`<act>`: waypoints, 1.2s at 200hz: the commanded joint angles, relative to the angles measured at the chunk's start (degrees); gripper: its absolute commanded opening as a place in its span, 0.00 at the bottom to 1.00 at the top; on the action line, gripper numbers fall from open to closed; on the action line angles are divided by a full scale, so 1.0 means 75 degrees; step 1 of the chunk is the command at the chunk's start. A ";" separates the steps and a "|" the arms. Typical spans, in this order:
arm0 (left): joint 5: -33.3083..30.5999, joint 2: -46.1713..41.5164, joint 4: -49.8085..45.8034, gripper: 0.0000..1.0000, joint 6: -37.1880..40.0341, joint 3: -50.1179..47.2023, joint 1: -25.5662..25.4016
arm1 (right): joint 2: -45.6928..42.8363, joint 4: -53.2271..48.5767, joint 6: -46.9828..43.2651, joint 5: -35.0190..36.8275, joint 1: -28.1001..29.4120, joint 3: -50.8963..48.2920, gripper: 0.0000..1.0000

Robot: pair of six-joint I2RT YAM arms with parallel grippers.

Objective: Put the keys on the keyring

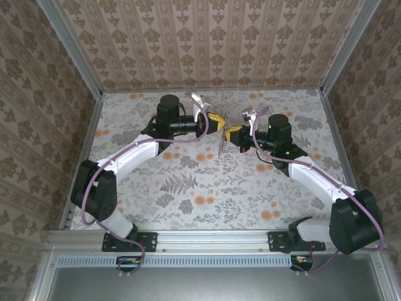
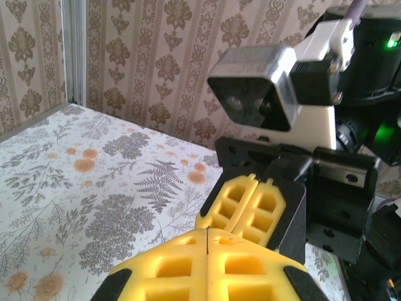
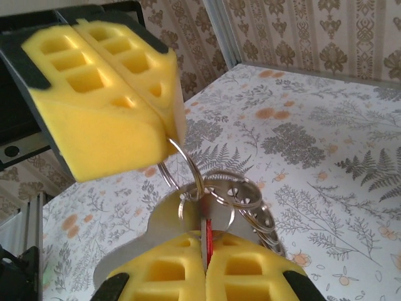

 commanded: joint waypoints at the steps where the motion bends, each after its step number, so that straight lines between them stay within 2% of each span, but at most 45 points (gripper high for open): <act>1: 0.0212 -0.0385 -0.0102 0.00 0.0340 0.0244 -0.0052 | -0.0223 -0.0678 -0.0398 0.0197 -0.0040 0.0440 0.00; 74: 0.0284 -0.0430 -0.0287 0.00 0.0477 0.0275 -0.0052 | -0.0108 -0.1866 -0.0956 0.0455 -0.0060 0.1054 0.00; 135: 0.0331 -0.0384 -0.0324 0.00 0.0473 0.0338 -0.0075 | -0.0003 -0.1777 -0.0819 0.0290 -0.0037 0.1226 0.00; 240: 0.0388 -0.0338 -0.0522 0.00 0.0553 0.0436 -0.0154 | -0.0246 -0.2116 -0.1066 0.0702 -0.0132 0.1541 0.00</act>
